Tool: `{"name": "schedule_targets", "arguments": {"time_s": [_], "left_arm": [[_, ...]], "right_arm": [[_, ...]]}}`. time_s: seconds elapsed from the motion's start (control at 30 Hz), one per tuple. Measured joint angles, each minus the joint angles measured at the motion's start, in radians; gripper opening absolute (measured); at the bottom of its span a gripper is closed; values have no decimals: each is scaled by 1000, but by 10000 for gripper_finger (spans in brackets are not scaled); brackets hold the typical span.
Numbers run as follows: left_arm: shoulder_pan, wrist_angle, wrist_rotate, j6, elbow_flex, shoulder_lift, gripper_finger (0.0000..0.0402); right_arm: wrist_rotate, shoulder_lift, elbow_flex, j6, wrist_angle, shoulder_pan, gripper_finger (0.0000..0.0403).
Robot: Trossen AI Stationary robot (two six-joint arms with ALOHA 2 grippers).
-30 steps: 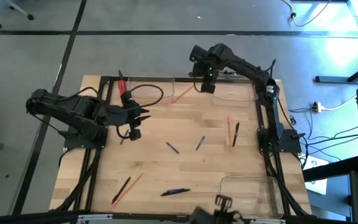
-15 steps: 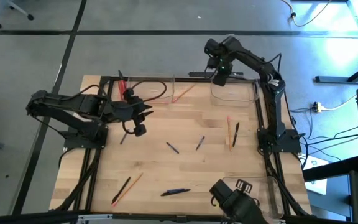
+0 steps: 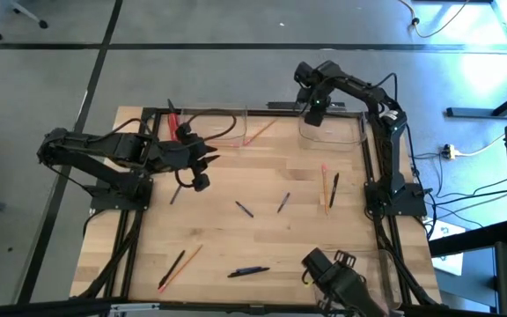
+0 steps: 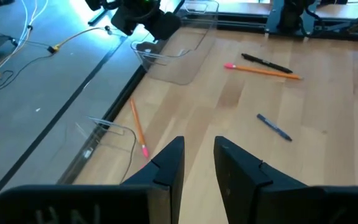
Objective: Sort crayons/erasers/pens/pencils in bins
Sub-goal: Put the black pen into the top right transparent bin
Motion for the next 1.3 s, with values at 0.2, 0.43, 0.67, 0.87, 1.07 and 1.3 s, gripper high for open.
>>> {"name": "schedule_targets", "arguments": {"time_s": [0.2, 0.43, 0.67, 0.87, 1.07, 1.3], "left_arm": [[0, 6, 0, 0, 0, 0, 80], [0, 6, 0, 0, 0, 0, 80], [0, 6, 0, 0, 0, 0, 80], [0, 6, 0, 0, 0, 0, 80], [0, 6, 0, -1, 0, 0, 80], [0, 6, 0, -1, 0, 0, 80]], "right_arm": [[-132, 0, -49, -6, 66, 0, 54], [-139, 0, -65, -23, 112, 0, 54], [-166, 0, -64, -23, 112, 0, 54], [-182, 0, -64, -22, 118, 1, 54], [-182, 0, -64, -21, 118, 0, 72], [-182, 0, -64, -20, 118, 0, 120]]}}
